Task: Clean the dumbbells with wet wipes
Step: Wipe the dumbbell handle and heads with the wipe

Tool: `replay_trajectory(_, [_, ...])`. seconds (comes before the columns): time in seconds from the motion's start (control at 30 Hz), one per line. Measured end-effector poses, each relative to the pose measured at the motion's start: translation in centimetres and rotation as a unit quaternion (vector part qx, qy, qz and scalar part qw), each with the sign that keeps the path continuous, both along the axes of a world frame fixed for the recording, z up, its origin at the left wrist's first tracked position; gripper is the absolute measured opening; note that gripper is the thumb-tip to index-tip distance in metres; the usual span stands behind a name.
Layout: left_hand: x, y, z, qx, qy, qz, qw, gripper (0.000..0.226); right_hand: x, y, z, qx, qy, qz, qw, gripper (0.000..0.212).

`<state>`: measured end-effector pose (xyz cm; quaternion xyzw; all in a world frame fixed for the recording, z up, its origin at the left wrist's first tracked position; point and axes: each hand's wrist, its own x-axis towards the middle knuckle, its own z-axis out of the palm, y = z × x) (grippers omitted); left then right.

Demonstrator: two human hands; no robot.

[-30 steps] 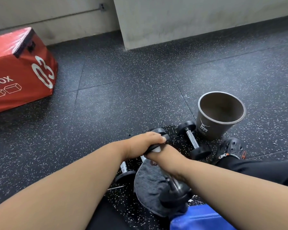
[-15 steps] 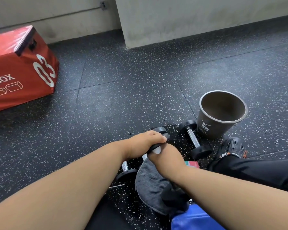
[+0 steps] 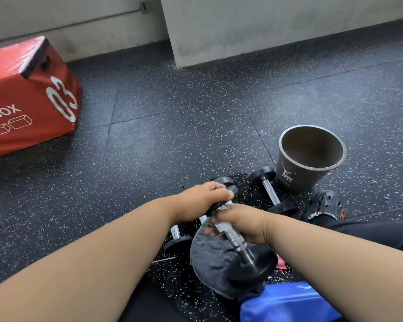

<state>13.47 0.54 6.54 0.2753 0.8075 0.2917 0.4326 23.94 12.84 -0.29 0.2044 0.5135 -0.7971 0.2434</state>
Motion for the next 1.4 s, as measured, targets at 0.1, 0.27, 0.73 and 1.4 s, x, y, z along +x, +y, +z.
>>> replay_trajectory(0.1, [-0.1, 0.0, -0.8, 0.001, -0.016, 0.027, 1.000, 0.066, -0.5, -0.9, 0.4, 0.190, 0.079, -0.037, 0.978, 0.014])
replay_trajectory(0.27, [-0.1, 0.2, -0.8, 0.003, -0.011, 0.024, 1.000, 0.069, -0.4, -1.4, -0.2, 0.432, 0.075, -0.012, 0.899, 0.012])
replay_trajectory(0.73, [-0.2, -0.4, -0.1, -0.006, -0.013, 0.029, 0.999, 0.053, 0.3, 0.2, 0.8, 0.050, -0.019, 0.053, 0.997, 0.008])
replay_trajectory(1.4, [0.2, -0.3, 0.3, -0.007, -0.003, 0.016, 1.000, 0.060, -0.2, 0.2, -0.9, 0.084, 0.073, -0.020, 0.994, 0.033])
